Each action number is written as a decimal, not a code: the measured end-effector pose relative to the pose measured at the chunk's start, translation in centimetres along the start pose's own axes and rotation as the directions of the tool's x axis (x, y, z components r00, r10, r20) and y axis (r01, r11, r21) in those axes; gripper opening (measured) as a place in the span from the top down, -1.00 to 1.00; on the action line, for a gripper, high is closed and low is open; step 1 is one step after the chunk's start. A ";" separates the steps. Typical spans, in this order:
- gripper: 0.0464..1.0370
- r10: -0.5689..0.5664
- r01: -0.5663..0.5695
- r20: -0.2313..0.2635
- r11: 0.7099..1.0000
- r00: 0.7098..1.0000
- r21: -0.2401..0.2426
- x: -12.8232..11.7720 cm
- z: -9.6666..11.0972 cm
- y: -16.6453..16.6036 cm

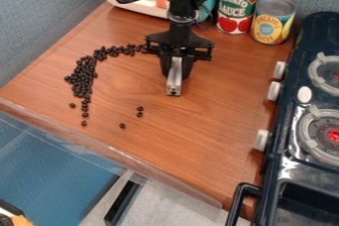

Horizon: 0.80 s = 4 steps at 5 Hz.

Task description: Sweep into pile

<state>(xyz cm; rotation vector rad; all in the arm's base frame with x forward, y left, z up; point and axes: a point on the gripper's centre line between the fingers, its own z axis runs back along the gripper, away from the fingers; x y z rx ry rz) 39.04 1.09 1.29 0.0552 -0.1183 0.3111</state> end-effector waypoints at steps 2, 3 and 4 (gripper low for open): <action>0.32 -0.030 0.029 0.023 0.999 0.999 0.021 -0.1 0.5 -1.9; 0.32 0.033 -0.033 0.021 0.999 0.999 0.032 0.6 0.3 0.4; 0.32 0.077 -0.077 0.005 0.997 0.997 0.028 0.8 0.2 1.9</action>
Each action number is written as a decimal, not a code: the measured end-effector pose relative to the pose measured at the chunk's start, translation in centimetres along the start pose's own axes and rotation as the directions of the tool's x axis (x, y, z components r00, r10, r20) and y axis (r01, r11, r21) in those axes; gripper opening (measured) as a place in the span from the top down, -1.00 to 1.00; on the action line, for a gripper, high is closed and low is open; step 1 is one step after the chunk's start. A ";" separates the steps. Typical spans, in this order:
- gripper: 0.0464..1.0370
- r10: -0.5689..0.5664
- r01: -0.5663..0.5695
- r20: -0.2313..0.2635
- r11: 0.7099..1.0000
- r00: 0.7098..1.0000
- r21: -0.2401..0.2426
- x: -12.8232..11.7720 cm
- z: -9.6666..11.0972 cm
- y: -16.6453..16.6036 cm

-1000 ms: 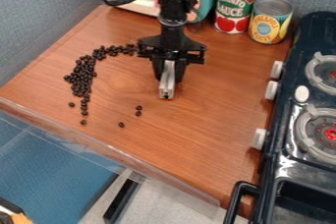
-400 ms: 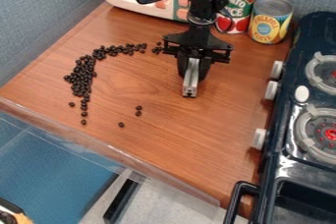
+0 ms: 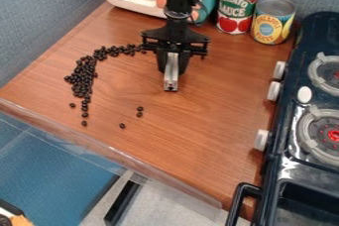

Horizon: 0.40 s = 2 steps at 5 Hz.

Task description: Sweep into pile

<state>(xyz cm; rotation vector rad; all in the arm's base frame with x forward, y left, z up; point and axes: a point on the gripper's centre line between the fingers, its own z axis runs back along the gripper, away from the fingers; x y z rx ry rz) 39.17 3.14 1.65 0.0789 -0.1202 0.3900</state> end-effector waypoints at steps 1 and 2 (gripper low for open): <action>0.32 0.049 -0.049 -0.012 0.999 0.999 -0.015 0.5 -0.2 1.7; 0.32 0.081 -0.081 -0.018 0.996 0.997 -0.037 0.5 -0.6 3.0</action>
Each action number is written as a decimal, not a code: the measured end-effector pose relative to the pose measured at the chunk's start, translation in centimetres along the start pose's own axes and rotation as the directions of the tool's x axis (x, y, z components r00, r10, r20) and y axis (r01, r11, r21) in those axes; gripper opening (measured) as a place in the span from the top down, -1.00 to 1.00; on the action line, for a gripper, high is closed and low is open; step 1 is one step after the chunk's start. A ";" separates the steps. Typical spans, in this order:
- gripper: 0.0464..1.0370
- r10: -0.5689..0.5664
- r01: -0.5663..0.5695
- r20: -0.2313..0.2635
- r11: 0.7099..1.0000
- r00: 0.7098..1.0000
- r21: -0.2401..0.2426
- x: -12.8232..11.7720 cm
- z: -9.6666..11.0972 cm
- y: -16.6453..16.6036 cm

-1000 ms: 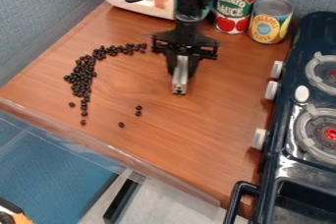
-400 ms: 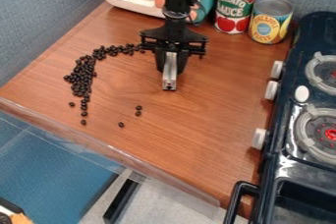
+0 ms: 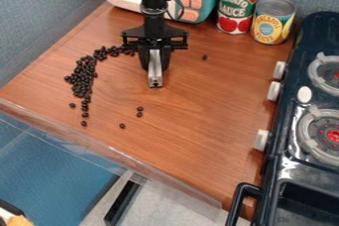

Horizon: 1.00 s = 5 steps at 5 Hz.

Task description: Sweep into pile

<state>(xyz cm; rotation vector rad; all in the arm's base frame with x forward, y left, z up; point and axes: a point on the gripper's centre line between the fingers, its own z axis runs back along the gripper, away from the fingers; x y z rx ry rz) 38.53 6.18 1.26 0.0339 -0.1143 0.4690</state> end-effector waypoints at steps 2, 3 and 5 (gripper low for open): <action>0.32 0.081 -0.081 0.009 0.997 0.997 -0.006 -0.5 0.4 3.3; 0.32 0.145 -0.145 0.034 0.989 0.989 -0.012 -0.9 0.9 5.0; 0.32 0.215 -0.214 0.044 0.977 0.976 -0.022 -1.8 1.7 7.9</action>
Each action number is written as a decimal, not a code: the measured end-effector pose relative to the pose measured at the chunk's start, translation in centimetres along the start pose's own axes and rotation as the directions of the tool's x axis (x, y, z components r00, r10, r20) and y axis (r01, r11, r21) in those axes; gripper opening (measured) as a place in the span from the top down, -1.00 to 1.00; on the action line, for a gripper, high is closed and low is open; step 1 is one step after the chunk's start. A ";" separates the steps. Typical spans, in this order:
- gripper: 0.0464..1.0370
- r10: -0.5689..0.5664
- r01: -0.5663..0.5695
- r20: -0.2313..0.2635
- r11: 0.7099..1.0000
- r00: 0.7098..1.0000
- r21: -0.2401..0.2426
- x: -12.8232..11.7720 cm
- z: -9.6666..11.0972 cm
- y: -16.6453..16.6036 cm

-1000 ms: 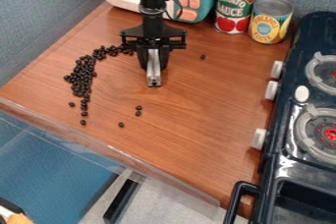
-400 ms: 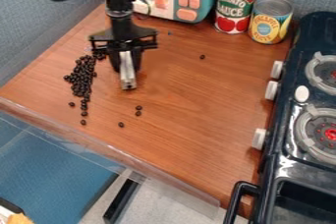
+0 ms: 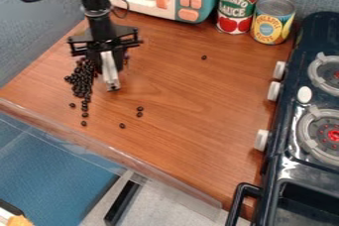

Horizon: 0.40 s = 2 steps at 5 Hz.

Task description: Sweep into pile

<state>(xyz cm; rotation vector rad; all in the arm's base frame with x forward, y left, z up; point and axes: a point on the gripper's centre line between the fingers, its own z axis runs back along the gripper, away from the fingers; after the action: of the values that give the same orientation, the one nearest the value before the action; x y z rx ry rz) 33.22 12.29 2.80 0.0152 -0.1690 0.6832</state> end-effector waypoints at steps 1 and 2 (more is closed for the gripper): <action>0.32 0.017 -0.017 0.009 1.000 1.000 -0.006 -0.4 0.5 0.9; 0.32 -0.009 0.009 0.017 0.998 1.000 -0.054 -0.9 2.1 -1.2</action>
<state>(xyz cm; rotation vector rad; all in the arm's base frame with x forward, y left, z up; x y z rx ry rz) 33.01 10.62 4.80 -0.0303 -0.2032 0.6695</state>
